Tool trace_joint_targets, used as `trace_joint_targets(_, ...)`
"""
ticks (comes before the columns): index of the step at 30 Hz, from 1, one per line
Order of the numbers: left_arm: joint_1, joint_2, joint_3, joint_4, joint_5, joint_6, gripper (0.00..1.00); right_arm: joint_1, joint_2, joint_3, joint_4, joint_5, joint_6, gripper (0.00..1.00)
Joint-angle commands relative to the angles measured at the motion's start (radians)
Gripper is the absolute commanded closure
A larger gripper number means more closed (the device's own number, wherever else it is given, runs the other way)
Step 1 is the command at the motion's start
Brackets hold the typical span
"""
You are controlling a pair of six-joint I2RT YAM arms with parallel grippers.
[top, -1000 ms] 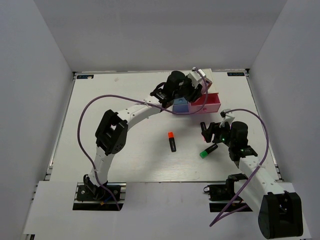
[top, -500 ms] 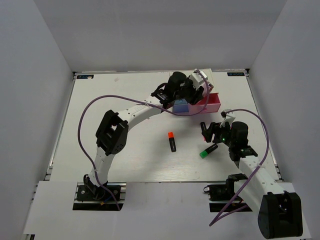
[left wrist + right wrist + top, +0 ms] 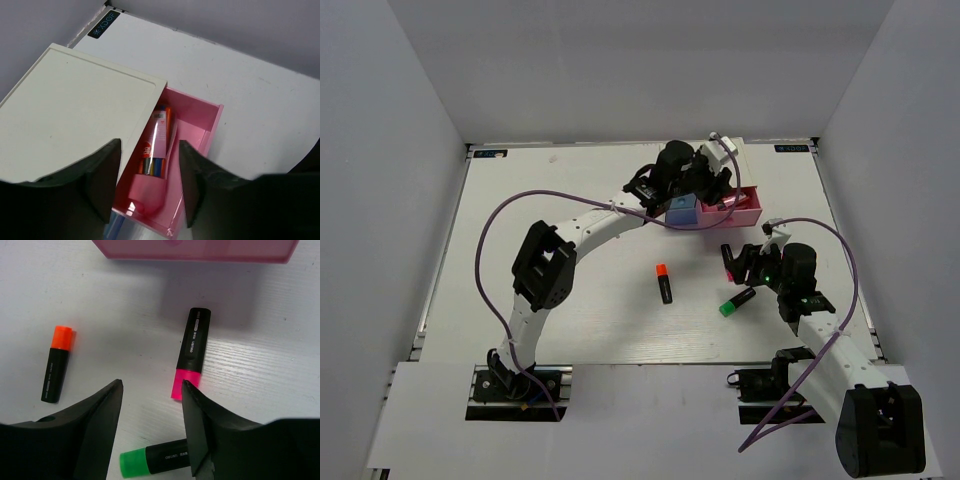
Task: Sort the stationery into containers
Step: Place the stationery into the container, then close the drawer
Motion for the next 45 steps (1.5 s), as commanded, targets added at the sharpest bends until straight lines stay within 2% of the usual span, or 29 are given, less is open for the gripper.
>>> trace_joint_targets(1, -0.004, -0.079, 0.036, 0.062, -0.015, -0.053, 0.40, -0.010, -0.001, 0.001, 0.069, -0.004, -0.014, 0.44)
trace_joint_targets(2, -0.004, -0.095, 0.024, 0.076, -0.038, -0.070, 0.50, -0.008, 0.008, 0.010, 0.084, -0.009, -0.031, 0.50)
trace_joint_targets(3, -0.004, -0.113, -0.008, 0.085, -0.053, -0.108, 0.57, -0.008, 0.023, 0.013, 0.101, -0.013, -0.040, 0.65)
trace_joint_targets(4, -0.004, -0.136, -0.031, 0.094, -0.070, -0.127, 0.65, -0.011, 0.040, 0.016, 0.113, -0.038, -0.052, 0.73)
trace_joint_targets(5, -0.004, -0.189, -0.056, 0.103, -0.113, -0.150, 0.80, -0.011, 0.051, 0.032, 0.133, -0.047, -0.099, 0.80)
trace_joint_targets(7, 0.005, -0.251, -0.151, 0.103, -0.153, -0.230, 0.88, -0.011, 0.109, 0.045, 0.167, -0.091, -0.176, 0.94)
trace_joint_targets(8, 0.005, -0.288, -0.192, 0.103, -0.179, -0.257, 0.88, -0.014, 0.129, 0.065, 0.175, -0.096, -0.201, 0.97)
trace_joint_targets(10, 0.014, -0.412, -0.333, 0.103, -0.261, -0.352, 0.72, -0.010, 0.226, 0.127, 0.179, -0.104, -0.300, 1.00)
trace_joint_targets(11, 0.014, -0.456, -0.440, 0.103, -0.289, -0.379, 0.60, -0.011, 0.256, 0.148, 0.169, -0.101, -0.322, 1.00)
trace_joint_targets(12, 0.014, -0.548, -0.497, 0.103, -0.314, -0.405, 0.44, -0.011, 0.313, 0.194, 0.150, -0.095, -0.375, 1.00)
trace_joint_targets(15, 0.014, -0.680, -0.712, 0.070, -0.406, -0.558, 0.26, -0.019, 0.432, 0.304, 0.148, -0.096, -0.436, 1.00)
trace_joint_targets(20, 0.014, -0.932, -1.005, 0.045, -0.506, -0.791, 0.18, -0.018, 0.584, 0.418, 0.169, -0.092, -0.489, 1.00)
trace_joint_targets(25, 0.014, -1.060, -1.155, -0.015, -0.562, -0.943, 0.15, -0.016, 0.684, 0.562, 0.159, -0.108, -0.525, 1.00)
trace_joint_targets(30, 0.014, -1.095, -1.208, -0.056, -0.562, -1.070, 0.14, -0.010, 0.767, 0.647, 0.149, -0.153, -0.536, 0.99)
trace_joint_targets(37, 0.005, -0.937, -1.164, -0.090, -0.501, -1.207, 0.10, -0.011, 0.847, 0.776, 0.116, -0.156, -0.516, 0.96)
trace_joint_targets(38, 0.005, -0.908, -1.150, -0.090, -0.492, -1.218, 0.00, -0.007, 0.848, 0.782, 0.110, -0.159, -0.516, 0.94)
trace_joint_targets(41, -0.004, -0.766, -1.073, -0.090, -0.432, -1.229, 0.00, -0.011, 0.832, 0.777, 0.081, -0.223, -0.523, 0.91)
trace_joint_targets(42, -0.004, -0.729, -1.049, -0.090, -0.402, -1.229, 0.03, -0.011, 0.821, 0.750, 0.052, -0.260, -0.537, 0.91)
trace_joint_targets(45, -0.004, -0.595, -0.923, -0.099, -0.368, -1.210, 0.08, -0.014, 0.752, 0.637, 0.056, -0.327, -0.569, 0.77)
